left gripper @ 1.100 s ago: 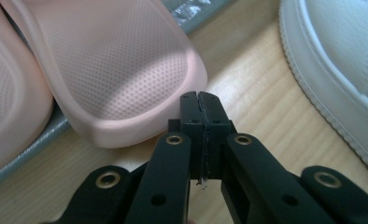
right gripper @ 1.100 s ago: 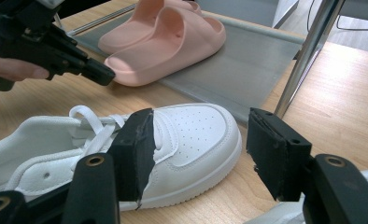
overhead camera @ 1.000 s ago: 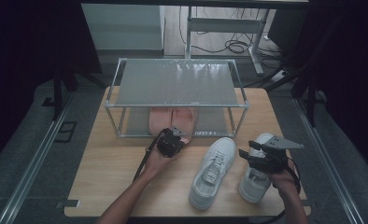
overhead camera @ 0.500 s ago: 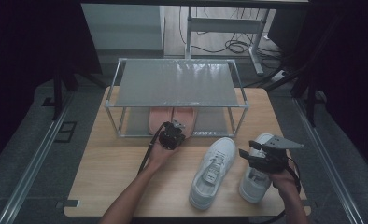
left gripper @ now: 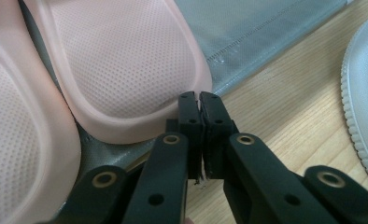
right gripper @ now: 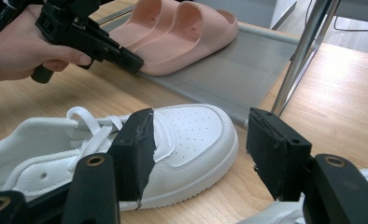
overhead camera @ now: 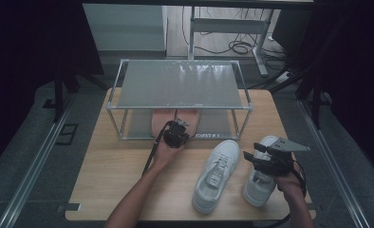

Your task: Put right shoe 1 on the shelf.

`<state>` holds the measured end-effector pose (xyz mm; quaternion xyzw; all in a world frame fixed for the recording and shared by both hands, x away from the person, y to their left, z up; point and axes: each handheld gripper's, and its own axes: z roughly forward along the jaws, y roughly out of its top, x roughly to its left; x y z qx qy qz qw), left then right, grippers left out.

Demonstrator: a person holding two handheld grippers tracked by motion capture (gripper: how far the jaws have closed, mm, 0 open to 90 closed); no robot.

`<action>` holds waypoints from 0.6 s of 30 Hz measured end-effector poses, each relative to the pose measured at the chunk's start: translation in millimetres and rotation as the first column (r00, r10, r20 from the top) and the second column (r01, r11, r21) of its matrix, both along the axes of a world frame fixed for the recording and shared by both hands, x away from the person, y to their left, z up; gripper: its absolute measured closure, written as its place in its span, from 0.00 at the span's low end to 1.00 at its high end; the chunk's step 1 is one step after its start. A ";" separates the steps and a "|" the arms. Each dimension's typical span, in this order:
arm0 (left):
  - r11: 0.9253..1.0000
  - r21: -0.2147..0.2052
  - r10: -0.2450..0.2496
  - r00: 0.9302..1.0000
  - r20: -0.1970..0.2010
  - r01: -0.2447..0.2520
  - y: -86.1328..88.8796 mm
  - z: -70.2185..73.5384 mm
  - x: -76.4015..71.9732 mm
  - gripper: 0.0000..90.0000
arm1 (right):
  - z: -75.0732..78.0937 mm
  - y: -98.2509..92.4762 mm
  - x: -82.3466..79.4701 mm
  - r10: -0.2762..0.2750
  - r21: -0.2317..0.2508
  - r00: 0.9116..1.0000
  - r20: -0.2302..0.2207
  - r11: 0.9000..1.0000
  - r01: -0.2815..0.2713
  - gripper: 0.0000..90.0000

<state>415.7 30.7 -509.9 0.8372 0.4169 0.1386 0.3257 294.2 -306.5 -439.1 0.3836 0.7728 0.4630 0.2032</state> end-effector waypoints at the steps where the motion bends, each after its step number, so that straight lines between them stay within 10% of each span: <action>1: 1.000 -0.004 0.001 1.000 0.000 -0.001 1.2 0.7 -1.2 0.98 | 0.1 -0.1 -0.1 0.000 0.001 1.000 0.000 1.000 0.000 0.47; 18: 0.994 -0.107 -0.015 0.999 0.035 0.019 46.8 13.7 -59.7 1.00 | -0.5 2.0 -0.3 -0.002 -0.003 1.000 0.001 1.000 0.002 0.47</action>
